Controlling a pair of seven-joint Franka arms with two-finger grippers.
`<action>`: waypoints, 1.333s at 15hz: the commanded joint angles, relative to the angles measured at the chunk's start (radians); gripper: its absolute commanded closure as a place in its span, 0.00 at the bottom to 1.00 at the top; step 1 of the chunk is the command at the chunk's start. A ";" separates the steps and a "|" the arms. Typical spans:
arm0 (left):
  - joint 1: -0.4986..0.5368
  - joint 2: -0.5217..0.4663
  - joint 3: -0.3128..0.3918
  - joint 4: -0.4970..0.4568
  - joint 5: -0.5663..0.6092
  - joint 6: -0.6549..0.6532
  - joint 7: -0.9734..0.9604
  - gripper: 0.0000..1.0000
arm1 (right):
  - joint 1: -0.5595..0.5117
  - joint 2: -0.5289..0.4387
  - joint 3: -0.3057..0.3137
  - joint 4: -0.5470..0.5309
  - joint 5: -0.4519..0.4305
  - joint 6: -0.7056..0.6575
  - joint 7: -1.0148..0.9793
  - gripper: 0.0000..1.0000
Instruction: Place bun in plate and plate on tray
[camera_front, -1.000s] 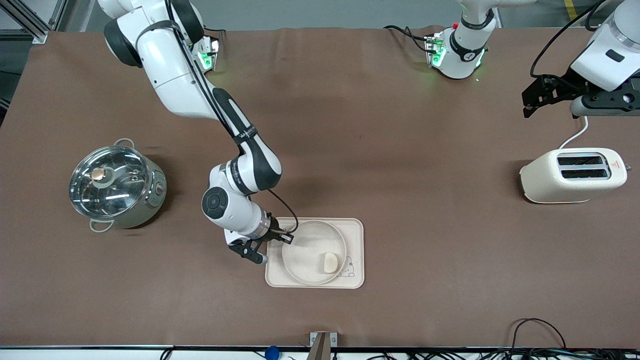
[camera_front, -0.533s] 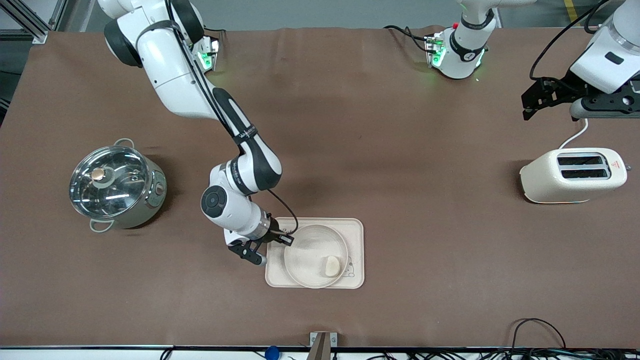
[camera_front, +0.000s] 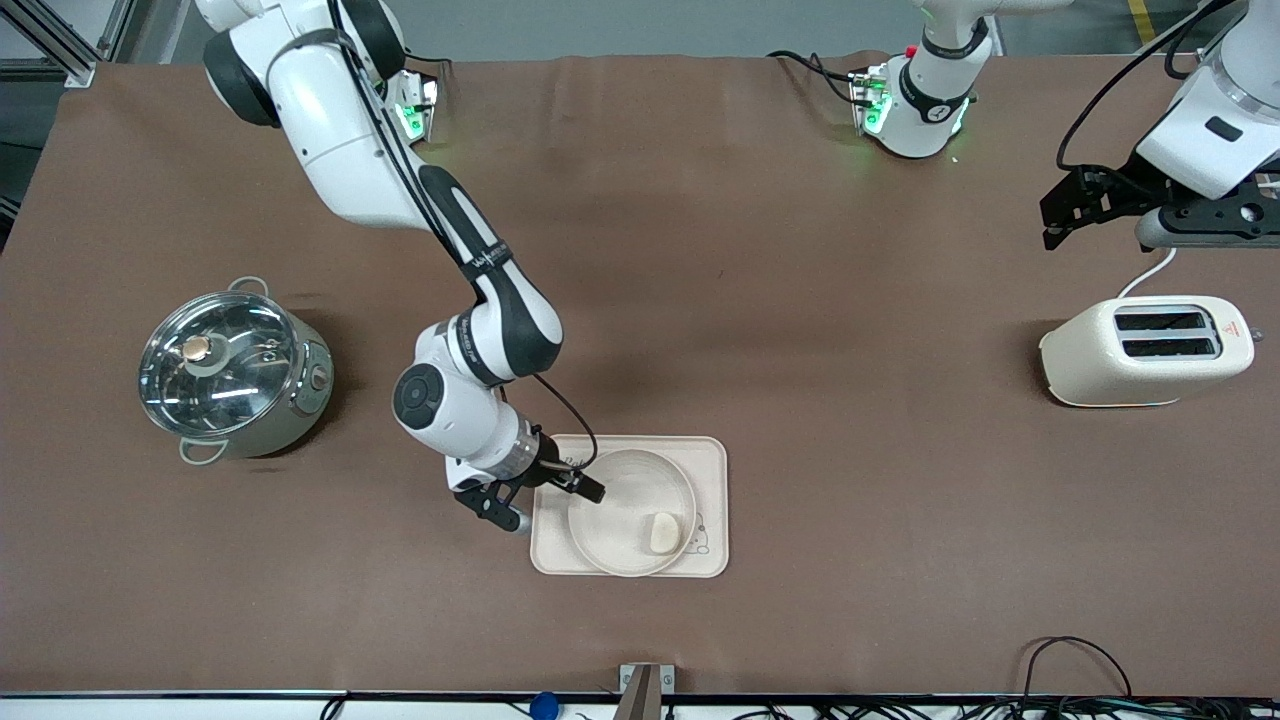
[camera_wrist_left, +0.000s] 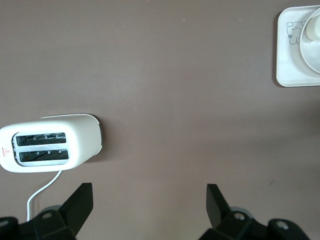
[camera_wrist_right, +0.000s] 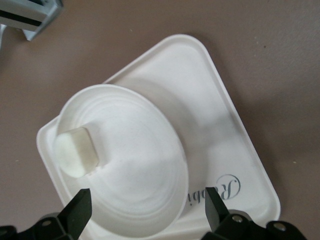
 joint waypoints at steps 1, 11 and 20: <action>-0.002 -0.005 0.003 -0.007 -0.019 0.011 0.000 0.00 | -0.048 -0.158 -0.009 -0.117 0.019 -0.090 -0.012 0.00; -0.008 -0.019 0.000 -0.007 -0.023 0.005 -0.001 0.00 | -0.223 -0.488 -0.058 -0.123 -0.287 -0.647 -0.199 0.00; -0.009 -0.020 0.000 -0.001 -0.023 0.005 -0.001 0.00 | -0.678 -0.770 0.161 -0.152 -0.521 -0.917 -0.635 0.00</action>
